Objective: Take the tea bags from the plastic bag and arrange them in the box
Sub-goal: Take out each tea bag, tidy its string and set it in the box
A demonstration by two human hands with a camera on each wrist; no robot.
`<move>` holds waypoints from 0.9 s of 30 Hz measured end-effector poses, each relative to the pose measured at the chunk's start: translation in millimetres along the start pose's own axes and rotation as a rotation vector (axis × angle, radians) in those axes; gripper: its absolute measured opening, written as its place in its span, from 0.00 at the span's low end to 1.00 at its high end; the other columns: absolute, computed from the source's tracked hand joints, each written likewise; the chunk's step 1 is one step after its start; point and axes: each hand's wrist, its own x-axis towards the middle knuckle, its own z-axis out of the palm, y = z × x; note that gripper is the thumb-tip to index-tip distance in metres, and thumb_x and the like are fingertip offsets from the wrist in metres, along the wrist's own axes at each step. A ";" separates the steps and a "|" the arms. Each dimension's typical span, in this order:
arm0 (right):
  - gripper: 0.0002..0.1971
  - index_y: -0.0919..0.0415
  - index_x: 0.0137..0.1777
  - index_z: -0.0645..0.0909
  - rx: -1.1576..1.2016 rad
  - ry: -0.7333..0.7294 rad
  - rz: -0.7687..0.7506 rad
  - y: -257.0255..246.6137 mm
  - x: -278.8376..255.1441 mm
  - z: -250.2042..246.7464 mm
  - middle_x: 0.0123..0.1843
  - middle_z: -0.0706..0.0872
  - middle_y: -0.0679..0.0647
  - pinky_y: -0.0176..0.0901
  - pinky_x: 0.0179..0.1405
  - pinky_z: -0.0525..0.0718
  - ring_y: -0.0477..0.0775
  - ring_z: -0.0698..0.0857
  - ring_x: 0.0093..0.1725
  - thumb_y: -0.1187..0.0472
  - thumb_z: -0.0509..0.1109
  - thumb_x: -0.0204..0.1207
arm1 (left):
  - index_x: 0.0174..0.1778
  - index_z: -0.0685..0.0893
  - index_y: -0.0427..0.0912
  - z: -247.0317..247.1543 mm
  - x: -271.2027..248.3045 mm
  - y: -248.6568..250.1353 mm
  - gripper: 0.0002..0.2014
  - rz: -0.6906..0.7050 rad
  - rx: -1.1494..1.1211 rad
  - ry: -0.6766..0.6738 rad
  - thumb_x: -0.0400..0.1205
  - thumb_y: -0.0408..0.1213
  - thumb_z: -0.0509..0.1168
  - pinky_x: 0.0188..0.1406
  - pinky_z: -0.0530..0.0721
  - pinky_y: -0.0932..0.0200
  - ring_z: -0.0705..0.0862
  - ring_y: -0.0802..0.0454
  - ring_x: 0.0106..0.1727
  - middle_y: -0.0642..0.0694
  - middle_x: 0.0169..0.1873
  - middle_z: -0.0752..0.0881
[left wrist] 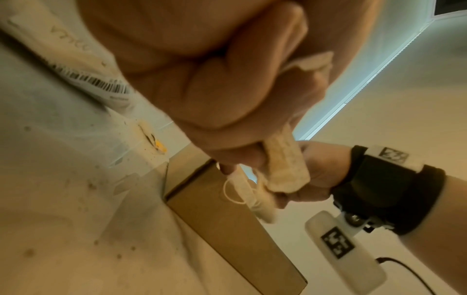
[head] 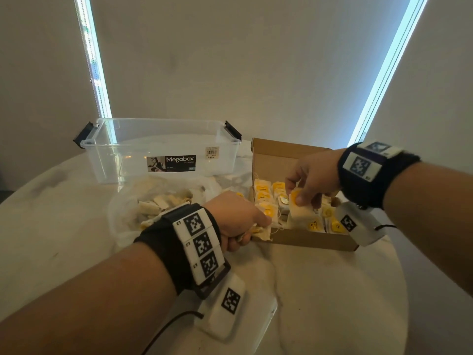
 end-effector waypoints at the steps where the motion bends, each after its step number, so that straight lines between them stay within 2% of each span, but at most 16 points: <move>1: 0.05 0.52 0.49 0.87 -0.040 0.045 0.004 0.1 5.2 5.9 0.37 0.91 0.47 0.39 0.37 0.84 0.44 0.89 0.32 0.62 0.78 0.77 | 0.51 0.82 0.43 -0.2 1.5 -0.8 0.11 0.004 -0.010 -0.004 0.82 0.47 0.70 0.18 0.58 0.67 0.65 0.54 0.17 0.48 0.17 0.72; 4: 0.06 0.53 0.49 0.88 -0.072 0.119 0.012 -1.7 19.2 17.4 0.40 0.91 0.47 0.36 0.37 0.85 0.43 0.88 0.35 0.61 0.80 0.75 | 0.57 0.84 0.41 -1.3 5.6 -2.0 0.15 0.010 -0.014 -0.020 0.81 0.47 0.71 0.20 0.59 0.65 0.66 0.53 0.19 0.47 0.19 0.73; 7: 0.07 0.54 0.48 0.87 -0.113 0.171 0.042 -2.6 29.1 21.1 0.41 0.90 0.48 0.41 0.45 0.88 0.45 0.87 0.37 0.58 0.81 0.74 | 0.52 0.83 0.44 -2.5 4.2 -0.9 0.10 0.005 0.004 -0.020 0.82 0.47 0.70 0.17 0.59 0.66 0.65 0.54 0.17 0.47 0.17 0.73; 10: 0.07 0.56 0.46 0.87 -0.128 0.187 0.075 -1.1 34.1 22.6 0.38 0.90 0.49 0.44 0.47 0.90 0.48 0.86 0.35 0.57 0.81 0.74 | 0.51 0.83 0.43 -4.0 6.5 -3.0 0.11 0.005 -0.012 -0.029 0.82 0.47 0.70 0.18 0.59 0.67 0.65 0.54 0.19 0.47 0.19 0.73; 12: 0.07 0.55 0.45 0.85 -0.106 0.180 0.095 -0.4 34.8 24.3 0.38 0.91 0.50 0.43 0.46 0.90 0.49 0.87 0.34 0.56 0.81 0.74 | 0.55 0.84 0.40 -4.0 7.2 -4.6 0.14 0.028 -0.121 -0.051 0.82 0.48 0.70 0.16 0.60 0.67 0.67 0.55 0.19 0.45 0.25 0.77; 15: 0.13 0.57 0.51 0.85 -0.028 0.197 0.132 -2.2 29.2 25.0 0.40 0.93 0.52 0.46 0.44 0.92 0.51 0.92 0.38 0.53 0.81 0.73 | 0.62 0.81 0.40 -4.8 6.7 -3.5 0.15 0.058 -0.483 -0.149 0.86 0.48 0.65 0.09 0.63 0.69 0.71 0.59 0.17 0.41 0.43 0.84; 16: 0.14 0.57 0.52 0.85 -0.015 0.226 0.141 -3.4 24.7 22.7 0.39 0.93 0.52 0.44 0.40 0.91 0.51 0.92 0.38 0.51 0.81 0.73 | 0.60 0.80 0.40 -5.5 5.0 -2.2 0.15 0.050 -0.584 -0.207 0.87 0.48 0.62 0.07 0.64 0.69 0.72 0.60 0.16 0.41 0.42 0.86; 17: 0.15 0.57 0.51 0.85 -0.024 0.276 0.142 -5.0 19.5 18.5 0.38 0.92 0.52 0.43 0.37 0.90 0.50 0.91 0.36 0.49 0.81 0.73 | 0.57 0.80 0.39 -6.5 3.3 -1.0 0.15 0.038 -0.661 -0.257 0.88 0.49 0.60 0.07 0.64 0.69 0.72 0.60 0.16 0.41 0.38 0.87; 19: 0.15 0.58 0.50 0.86 -0.020 0.409 0.106 -8.3 7.9 7.5 0.39 0.92 0.55 0.45 0.39 0.89 0.51 0.88 0.34 0.47 0.79 0.74 | 0.54 0.80 0.37 -9.8 -0.8 1.7 0.17 0.024 -0.746 -0.312 0.89 0.50 0.57 0.07 0.65 0.71 0.74 0.60 0.15 0.41 0.31 0.87; 21: 0.15 0.60 0.49 0.86 0.135 0.482 0.035 -15.0 -5.6 -1.0 0.42 0.91 0.59 0.47 0.37 0.86 0.54 0.84 0.34 0.48 0.78 0.76 | 0.53 0.80 0.36 -10.7 -6.1 5.6 0.19 0.039 -0.778 -0.338 0.89 0.50 0.55 0.07 0.64 0.72 0.73 0.61 0.14 0.41 0.31 0.87; 22: 0.15 0.61 0.49 0.86 0.248 0.463 0.002 -19.9 -13.1 -2.8 0.42 0.91 0.60 0.46 0.35 0.84 0.54 0.84 0.33 0.48 0.77 0.77 | 0.51 0.79 0.37 -9.9 -7.7 7.0 0.19 0.058 -0.782 -0.342 0.89 0.51 0.55 0.07 0.62 0.73 0.72 0.61 0.14 0.42 0.29 0.87; 24: 0.18 0.64 0.51 0.87 0.448 0.299 -0.029 -30.3 -28.5 -1.4 0.43 0.92 0.59 0.46 0.35 0.83 0.55 0.87 0.34 0.47 0.73 0.80 | 0.49 0.78 0.39 -7.5 -9.3 9.4 0.18 0.094 -0.787 -0.343 0.89 0.51 0.54 0.07 0.61 0.73 0.71 0.62 0.13 0.44 0.28 0.85; 26: 0.18 0.66 0.55 0.87 0.540 0.132 -0.066 -37.2 -40.8 5.2 0.44 0.92 0.61 0.46 0.35 0.86 0.56 0.89 0.34 0.49 0.73 0.81 | 0.52 0.79 0.40 -3.9 -9.4 10.6 0.18 0.128 -0.809 -0.342 0.89 0.52 0.54 0.07 0.62 0.72 0.72 0.61 0.15 0.43 0.32 0.85; 27: 0.16 0.67 0.55 0.87 0.529 0.113 -0.101 -38.3 -44.0 8.6 0.43 0.93 0.62 0.44 0.33 0.88 0.55 0.90 0.33 0.53 0.74 0.80 | 0.53 0.80 0.41 -2.0 -8.9 11.1 0.19 0.143 -0.822 -0.344 0.89 0.53 0.54 0.08 0.63 0.71 0.73 0.60 0.16 0.43 0.33 0.86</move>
